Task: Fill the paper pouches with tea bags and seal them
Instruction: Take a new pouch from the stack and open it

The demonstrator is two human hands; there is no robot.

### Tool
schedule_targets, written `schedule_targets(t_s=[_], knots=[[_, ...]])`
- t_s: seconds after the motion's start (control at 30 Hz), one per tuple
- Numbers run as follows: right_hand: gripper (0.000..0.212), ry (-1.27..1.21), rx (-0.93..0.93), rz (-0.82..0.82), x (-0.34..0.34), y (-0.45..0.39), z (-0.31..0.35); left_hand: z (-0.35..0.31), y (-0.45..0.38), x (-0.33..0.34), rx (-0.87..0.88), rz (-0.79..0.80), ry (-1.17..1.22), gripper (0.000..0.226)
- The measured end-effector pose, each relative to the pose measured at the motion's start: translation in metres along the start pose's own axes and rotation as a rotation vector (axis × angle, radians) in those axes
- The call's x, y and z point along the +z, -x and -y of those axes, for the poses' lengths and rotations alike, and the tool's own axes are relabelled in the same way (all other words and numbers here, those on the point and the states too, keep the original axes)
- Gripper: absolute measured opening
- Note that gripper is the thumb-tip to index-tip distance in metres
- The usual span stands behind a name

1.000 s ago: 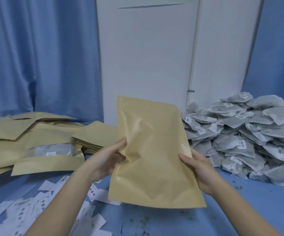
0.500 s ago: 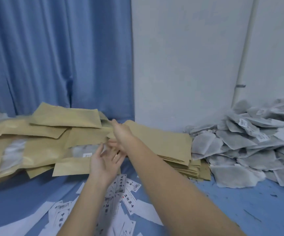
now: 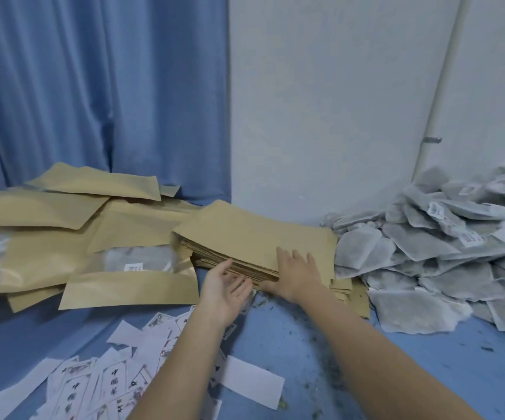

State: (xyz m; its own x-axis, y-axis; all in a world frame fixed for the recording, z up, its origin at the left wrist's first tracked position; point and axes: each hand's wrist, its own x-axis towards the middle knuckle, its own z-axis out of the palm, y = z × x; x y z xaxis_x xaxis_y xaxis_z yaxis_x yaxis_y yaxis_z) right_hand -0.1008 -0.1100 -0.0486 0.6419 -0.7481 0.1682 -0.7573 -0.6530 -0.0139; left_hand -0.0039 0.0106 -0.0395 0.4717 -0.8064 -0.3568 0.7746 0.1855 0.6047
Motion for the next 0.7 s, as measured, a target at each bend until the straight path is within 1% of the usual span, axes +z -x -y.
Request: schedule_targets(t_s=[0.1, 0.13, 0.2, 0.27, 0.33, 0.37, 0.43, 0.5, 0.57, 0.6, 0.63, 0.67, 0.7], knots=[[0.058, -0.014, -0.094, -0.136, 0.005, 0.021, -0.002, 0.015, 0.0, 0.006, -0.008, 0.04, -0.049, 0.03], [0.049, -0.015, -0.134, -0.184, 0.005, 0.029, -0.002, 0.02, 0.003, 0.01, -0.016, 0.057, -0.059, 0.028], [0.039, 0.017, -0.231, -0.294, 0.001, 0.049, -0.001, 0.028, 0.01, 0.017, -0.054, 0.094, -0.098, 0.034], [0.035, 0.055, -0.302, -0.443, -0.003, 0.07, 0.001, 0.031, 0.02, 0.024, -0.047, 0.12, -0.125, 0.041], [0.043, 0.062, -0.327, -0.609, -0.004, 0.087, 0.004, 0.032, 0.03, 0.028, 0.01, 0.121, -0.087, 0.04], [0.044, 0.054, -0.328, -0.666, -0.005, 0.094, 0.006, 0.032, 0.035, 0.031, 0.055, 0.117, -0.058, 0.037], [0.038, 0.007, -0.324, -0.735, -0.011, 0.106, 0.009, 0.033, 0.047, 0.035, 0.161, 0.098, -0.043, 0.036], [0.03, -0.121, -0.323, -0.725, -0.017, 0.118, 0.012, 0.033, 0.064, 0.039, 0.284, 0.077, -0.106, 0.037], [0.027, -0.292, -0.324, -0.604, -0.03, 0.132, 0.017, 0.033, 0.079, 0.04, 0.436, 0.042, -0.262, 0.034], [0.029, -0.395, -0.319, -0.51, -0.037, 0.139, 0.018, 0.033, 0.085, 0.039, 0.54, -0.003, -0.4, 0.031], [0.03, -0.53, -0.304, -0.455, -0.044, 0.146, 0.019, 0.031, 0.09, 0.036, 0.665, -0.055, -0.561, 0.031], [0.03, -0.685, -0.251, -0.441, -0.052, 0.152, 0.02, 0.029, 0.094, 0.033, 0.796, -0.091, -0.717, 0.036], [0.029, -0.865, -0.16, -0.429, -0.063, 0.159, 0.021, 0.027, 0.098, 0.029, 0.903, -0.103, -0.851, 0.044]])
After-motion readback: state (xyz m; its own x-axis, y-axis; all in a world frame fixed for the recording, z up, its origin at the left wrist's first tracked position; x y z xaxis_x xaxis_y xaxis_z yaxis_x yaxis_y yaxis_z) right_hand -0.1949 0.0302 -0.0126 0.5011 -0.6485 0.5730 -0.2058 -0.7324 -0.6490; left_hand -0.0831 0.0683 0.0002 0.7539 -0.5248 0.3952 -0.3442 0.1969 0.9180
